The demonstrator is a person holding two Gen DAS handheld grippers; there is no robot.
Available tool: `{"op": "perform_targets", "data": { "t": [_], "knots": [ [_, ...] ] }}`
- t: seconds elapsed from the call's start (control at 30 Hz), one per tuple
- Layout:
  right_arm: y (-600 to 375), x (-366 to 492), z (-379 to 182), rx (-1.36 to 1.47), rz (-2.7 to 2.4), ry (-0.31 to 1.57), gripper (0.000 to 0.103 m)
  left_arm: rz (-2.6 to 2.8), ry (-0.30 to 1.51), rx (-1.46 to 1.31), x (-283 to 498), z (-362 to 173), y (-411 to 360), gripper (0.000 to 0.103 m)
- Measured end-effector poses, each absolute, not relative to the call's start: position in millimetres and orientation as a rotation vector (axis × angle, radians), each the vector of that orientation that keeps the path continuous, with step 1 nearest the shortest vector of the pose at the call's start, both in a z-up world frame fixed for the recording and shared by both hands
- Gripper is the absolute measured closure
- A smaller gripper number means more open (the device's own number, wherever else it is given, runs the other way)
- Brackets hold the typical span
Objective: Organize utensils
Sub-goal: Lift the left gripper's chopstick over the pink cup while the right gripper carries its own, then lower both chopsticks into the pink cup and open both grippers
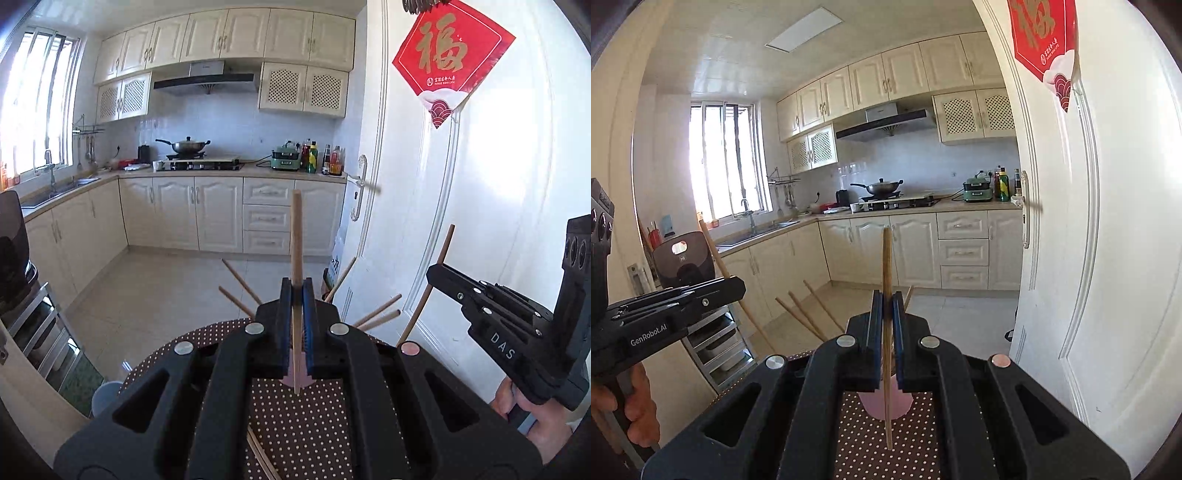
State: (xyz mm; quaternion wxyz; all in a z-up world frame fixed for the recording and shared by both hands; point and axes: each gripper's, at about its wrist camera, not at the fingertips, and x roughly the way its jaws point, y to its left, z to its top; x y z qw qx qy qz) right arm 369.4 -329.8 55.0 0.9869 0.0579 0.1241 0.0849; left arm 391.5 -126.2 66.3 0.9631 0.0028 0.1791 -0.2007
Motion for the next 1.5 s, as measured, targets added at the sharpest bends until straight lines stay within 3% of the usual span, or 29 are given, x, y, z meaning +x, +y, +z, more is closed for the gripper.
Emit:
{"op": "perform_targets", "data": {
  "t": [0.43,0.97,1.5],
  "knots": [
    [-350,401,58,0.171,0.119,0.148,0.099,-0.380,0.268,-0.042,433,66,-156,0.097],
    [-354,416,64,0.222,0.132,0.062,0.099,-0.398,0.369,0.045,459,11,-176,0.097],
    [-330,431,53,0.173,0.180,0.124,0.099,-0.410,0.515,0.098,473,-20,-183,0.096]
  ]
}}
